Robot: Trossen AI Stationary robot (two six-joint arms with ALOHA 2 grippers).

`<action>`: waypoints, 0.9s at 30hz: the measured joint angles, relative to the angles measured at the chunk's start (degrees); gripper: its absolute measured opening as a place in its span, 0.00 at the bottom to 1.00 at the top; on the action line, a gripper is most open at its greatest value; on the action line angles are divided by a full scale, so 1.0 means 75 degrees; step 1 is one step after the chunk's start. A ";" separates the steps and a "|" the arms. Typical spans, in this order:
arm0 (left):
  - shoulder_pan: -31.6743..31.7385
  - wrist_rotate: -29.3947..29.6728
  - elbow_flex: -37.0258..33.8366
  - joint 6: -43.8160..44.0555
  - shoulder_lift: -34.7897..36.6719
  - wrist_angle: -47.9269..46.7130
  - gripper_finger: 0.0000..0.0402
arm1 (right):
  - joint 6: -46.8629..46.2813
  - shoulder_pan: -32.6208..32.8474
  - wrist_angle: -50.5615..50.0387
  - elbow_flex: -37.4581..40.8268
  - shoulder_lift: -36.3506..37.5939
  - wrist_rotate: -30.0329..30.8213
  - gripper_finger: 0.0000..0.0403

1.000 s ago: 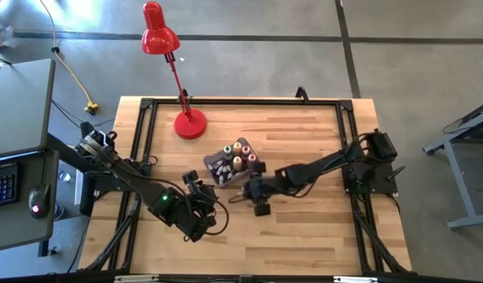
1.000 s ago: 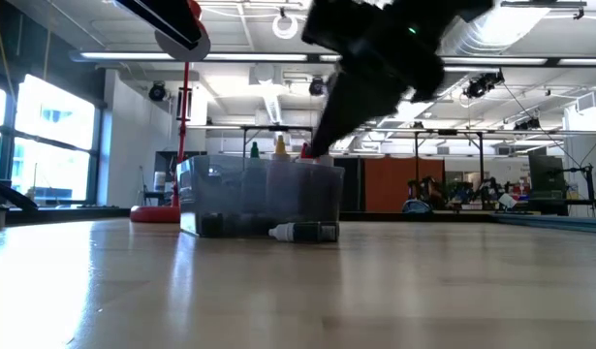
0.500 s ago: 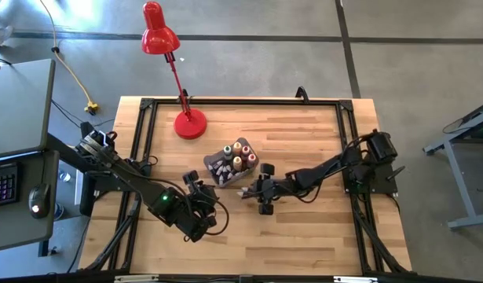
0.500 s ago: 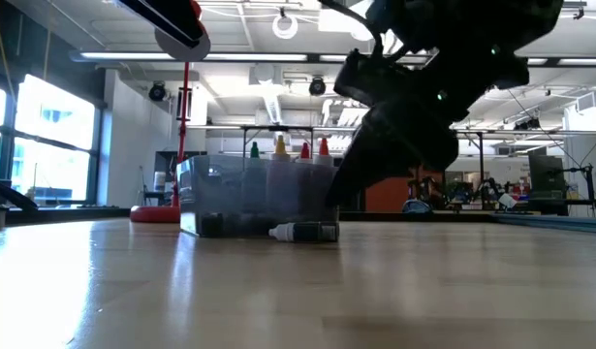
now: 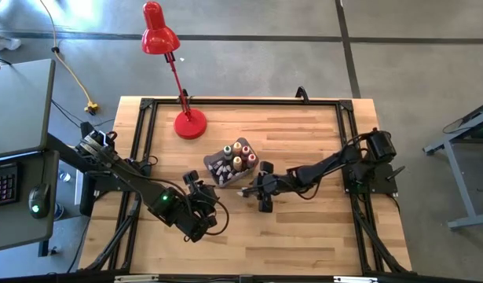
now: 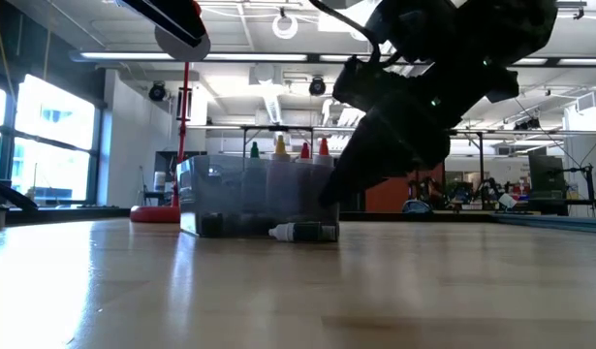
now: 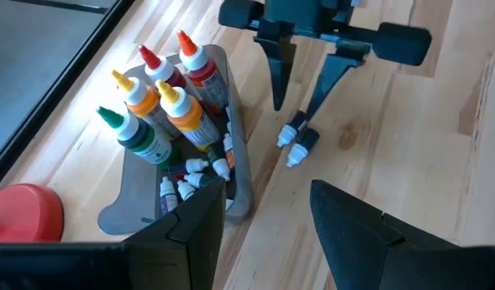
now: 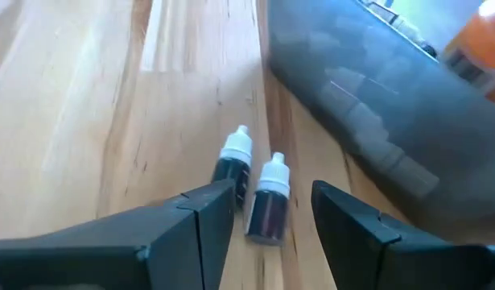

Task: Pick & Place food coloring
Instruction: Put the top small black food coloring bottle into the bin

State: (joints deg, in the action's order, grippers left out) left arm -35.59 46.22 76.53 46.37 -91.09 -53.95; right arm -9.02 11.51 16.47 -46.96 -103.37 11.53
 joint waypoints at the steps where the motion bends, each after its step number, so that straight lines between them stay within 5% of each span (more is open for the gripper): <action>1: 0.0000 0.0001 0.0000 0.0000 0.0000 0.0002 0.45 | 0.0003 0.0000 0.0003 -0.0002 -0.0033 0.0018 0.40; 13: 0.0003 -0.0003 0.0000 0.0000 0.0000 -0.0001 0.45 | -0.0204 -0.0035 0.0158 -0.0015 -0.0774 -0.0152 0.39; 27: 0.0000 -0.0008 0.0000 0.0000 0.0000 -0.0004 0.45 | 0.0505 -0.0243 -0.0647 -0.0396 0.0022 -0.1039 0.17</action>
State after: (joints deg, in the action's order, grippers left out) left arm -35.59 46.16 76.53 46.37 -91.09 -53.98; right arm -5.23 9.69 11.62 -49.93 -103.21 3.73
